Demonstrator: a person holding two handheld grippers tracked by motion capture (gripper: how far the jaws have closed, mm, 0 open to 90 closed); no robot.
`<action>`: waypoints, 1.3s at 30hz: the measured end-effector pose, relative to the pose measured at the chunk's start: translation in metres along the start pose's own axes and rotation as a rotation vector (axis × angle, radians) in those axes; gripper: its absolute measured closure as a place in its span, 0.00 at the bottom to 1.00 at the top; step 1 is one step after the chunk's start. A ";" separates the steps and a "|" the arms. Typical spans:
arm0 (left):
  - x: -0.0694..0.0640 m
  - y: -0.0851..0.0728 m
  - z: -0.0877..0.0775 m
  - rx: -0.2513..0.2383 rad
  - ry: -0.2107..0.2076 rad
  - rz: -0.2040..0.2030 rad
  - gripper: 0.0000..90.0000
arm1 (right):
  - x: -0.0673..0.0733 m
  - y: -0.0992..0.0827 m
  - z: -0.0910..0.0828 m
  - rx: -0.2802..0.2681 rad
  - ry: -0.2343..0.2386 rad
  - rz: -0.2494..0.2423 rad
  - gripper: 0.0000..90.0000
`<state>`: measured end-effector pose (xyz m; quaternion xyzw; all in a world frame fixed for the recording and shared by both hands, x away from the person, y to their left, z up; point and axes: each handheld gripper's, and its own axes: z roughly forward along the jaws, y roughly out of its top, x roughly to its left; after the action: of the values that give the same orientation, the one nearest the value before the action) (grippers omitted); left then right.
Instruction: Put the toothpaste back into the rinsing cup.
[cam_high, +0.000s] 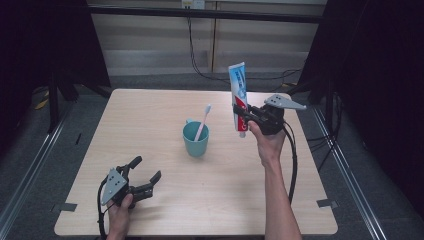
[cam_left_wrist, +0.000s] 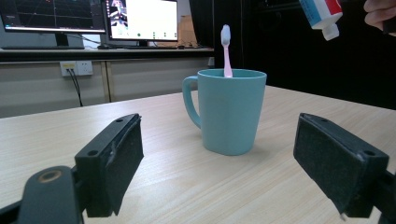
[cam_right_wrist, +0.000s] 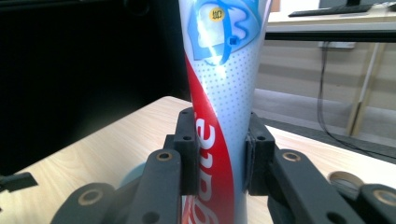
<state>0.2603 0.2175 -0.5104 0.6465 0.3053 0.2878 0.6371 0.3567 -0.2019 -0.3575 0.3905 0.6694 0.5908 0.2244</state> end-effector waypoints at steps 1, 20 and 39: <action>0.000 0.000 0.000 0.000 0.000 0.000 0.18 | 0.001 0.000 0.002 0.000 0.008 0.004 0.80; 0.000 0.000 0.000 0.002 -0.002 0.001 0.18 | 0.012 0.007 0.022 0.010 0.045 -0.004 0.80; 0.000 0.000 -0.001 0.004 -0.004 0.003 0.18 | 0.034 0.011 0.057 0.015 0.102 -0.030 0.79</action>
<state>0.2598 0.2184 -0.5106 0.6487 0.3036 0.2867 0.6362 0.3829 -0.1405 -0.3529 0.3515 0.6900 0.6017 0.1958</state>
